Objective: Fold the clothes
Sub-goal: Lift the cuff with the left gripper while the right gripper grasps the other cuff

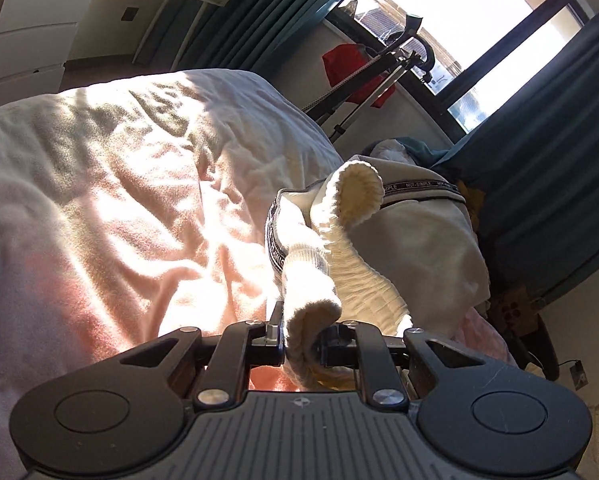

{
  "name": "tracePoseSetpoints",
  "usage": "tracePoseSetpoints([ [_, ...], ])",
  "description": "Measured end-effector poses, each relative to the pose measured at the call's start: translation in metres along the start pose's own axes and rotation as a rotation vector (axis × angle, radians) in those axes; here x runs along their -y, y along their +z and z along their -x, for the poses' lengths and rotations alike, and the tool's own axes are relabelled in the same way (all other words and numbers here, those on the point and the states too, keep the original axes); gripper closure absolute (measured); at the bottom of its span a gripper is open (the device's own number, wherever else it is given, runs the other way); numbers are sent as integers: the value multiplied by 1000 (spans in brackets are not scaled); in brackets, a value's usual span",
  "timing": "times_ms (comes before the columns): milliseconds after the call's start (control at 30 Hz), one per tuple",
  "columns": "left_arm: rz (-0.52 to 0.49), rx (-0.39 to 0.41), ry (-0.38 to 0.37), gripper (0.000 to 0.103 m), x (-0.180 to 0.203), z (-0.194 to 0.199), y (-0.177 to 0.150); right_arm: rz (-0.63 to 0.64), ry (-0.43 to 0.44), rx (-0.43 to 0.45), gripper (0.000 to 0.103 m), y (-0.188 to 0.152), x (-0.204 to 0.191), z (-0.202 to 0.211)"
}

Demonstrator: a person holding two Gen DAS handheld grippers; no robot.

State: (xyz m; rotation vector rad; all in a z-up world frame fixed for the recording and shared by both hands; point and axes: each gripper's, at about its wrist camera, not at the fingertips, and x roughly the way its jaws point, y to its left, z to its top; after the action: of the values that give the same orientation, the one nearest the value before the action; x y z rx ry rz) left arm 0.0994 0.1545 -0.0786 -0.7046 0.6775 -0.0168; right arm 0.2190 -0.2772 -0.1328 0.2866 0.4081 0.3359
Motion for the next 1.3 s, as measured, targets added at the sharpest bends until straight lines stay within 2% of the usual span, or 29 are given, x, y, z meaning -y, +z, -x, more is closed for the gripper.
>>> tracePoseSetpoints([
  [67, 32, -15, -13, 87, -6, -1, 0, 9, 27, -35, 0, 15, -15, -20],
  [167, 19, -36, 4, 87, -12, -5, 3, 29, 73, -67, 0, 42, -44, -58],
  [333, 18, -47, 7, 87, -20, -13, 5, 80, 102, -136, 0, 71, -88, -125],
  [400, 19, -51, 4, 87, -23, -16, 6, 126, 109, -195, 0, 79, -107, -153],
  [567, 23, -62, -10, 87, -29, -23, 8, 240, 68, -333, 0, 82, -149, -217],
  [700, 26, -70, -22, 87, -34, -28, 9, 292, -8, -451, 0, 72, -164, -262],
  [767, 24, -72, -25, 87, -36, -30, 10, 357, -43, -505, 4, 66, -170, -278],
  [800, 22, -72, -26, 87, -36, -30, 10, 391, -61, -532, 10, 63, -172, -285],
  [833, 9, -68, -22, 87, -34, -29, 9, 433, -86, -542, 22, 60, -174, -289],
  [933, -35, -55, -11, 87, -27, -28, 7, 397, -98, -570, 42, 60, -165, -285],
  [1033, -39, -53, -18, 87, -25, -29, 6, 388, -122, -530, 63, 70, -160, -262],
  [1167, -38, -53, -52, 86, -24, -27, 8, 363, -153, -465, 67, 89, -146, -222],
  [1300, -39, -45, -86, 86, -22, -23, 7, 267, -161, -369, 70, 116, -123, -164],
])
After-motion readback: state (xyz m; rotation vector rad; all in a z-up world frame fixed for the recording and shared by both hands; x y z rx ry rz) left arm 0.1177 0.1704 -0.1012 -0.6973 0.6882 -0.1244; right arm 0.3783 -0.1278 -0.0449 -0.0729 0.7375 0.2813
